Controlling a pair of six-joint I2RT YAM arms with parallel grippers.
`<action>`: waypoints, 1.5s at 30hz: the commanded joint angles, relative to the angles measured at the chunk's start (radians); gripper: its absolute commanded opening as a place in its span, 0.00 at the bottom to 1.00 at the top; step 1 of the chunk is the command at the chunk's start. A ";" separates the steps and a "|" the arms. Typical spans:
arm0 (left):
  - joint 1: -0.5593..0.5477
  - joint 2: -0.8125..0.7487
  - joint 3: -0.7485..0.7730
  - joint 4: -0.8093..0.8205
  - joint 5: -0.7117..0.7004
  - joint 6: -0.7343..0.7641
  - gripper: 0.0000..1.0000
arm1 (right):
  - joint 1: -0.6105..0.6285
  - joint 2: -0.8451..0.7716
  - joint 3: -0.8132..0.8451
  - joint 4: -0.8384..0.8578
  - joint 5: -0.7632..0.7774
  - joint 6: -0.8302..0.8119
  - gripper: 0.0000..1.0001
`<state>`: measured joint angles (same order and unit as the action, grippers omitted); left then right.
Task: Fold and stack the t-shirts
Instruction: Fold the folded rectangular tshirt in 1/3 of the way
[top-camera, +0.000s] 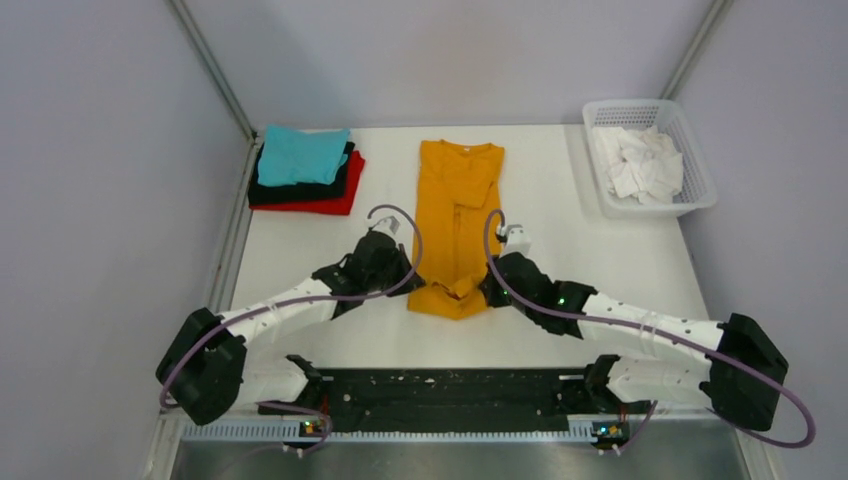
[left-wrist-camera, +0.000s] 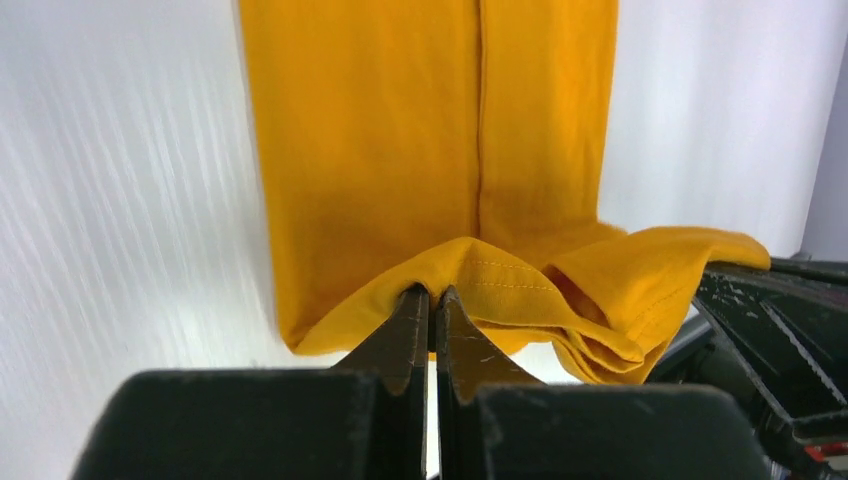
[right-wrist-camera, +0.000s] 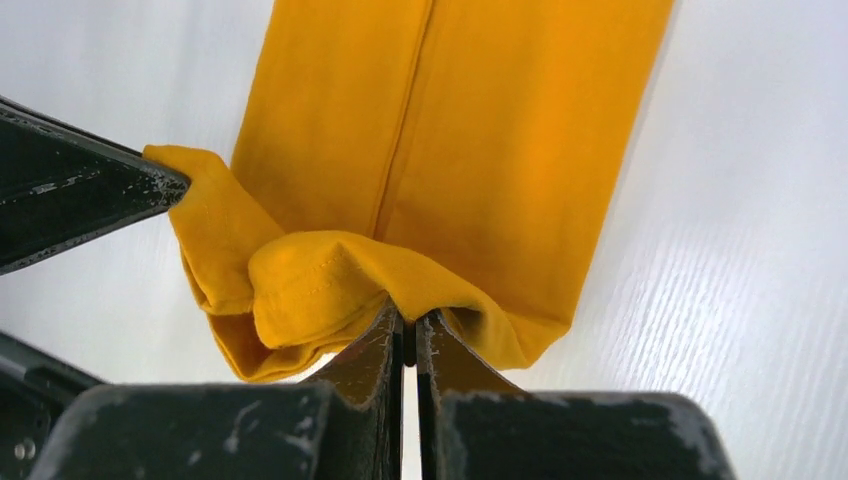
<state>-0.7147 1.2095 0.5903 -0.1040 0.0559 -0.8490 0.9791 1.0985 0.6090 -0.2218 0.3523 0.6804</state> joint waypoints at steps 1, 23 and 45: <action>0.075 0.063 0.124 0.060 0.006 0.079 0.00 | -0.072 0.017 0.066 0.127 0.061 -0.083 0.00; 0.278 0.523 0.671 -0.105 0.087 0.329 0.00 | -0.394 0.360 0.250 0.375 -0.124 -0.254 0.00; 0.364 0.689 0.864 -0.214 0.184 0.381 0.99 | -0.536 0.571 0.423 0.338 -0.299 -0.257 0.73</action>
<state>-0.3664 1.9751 1.4235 -0.2852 0.2565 -0.4755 0.4564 1.7218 0.9699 0.1284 0.1276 0.4461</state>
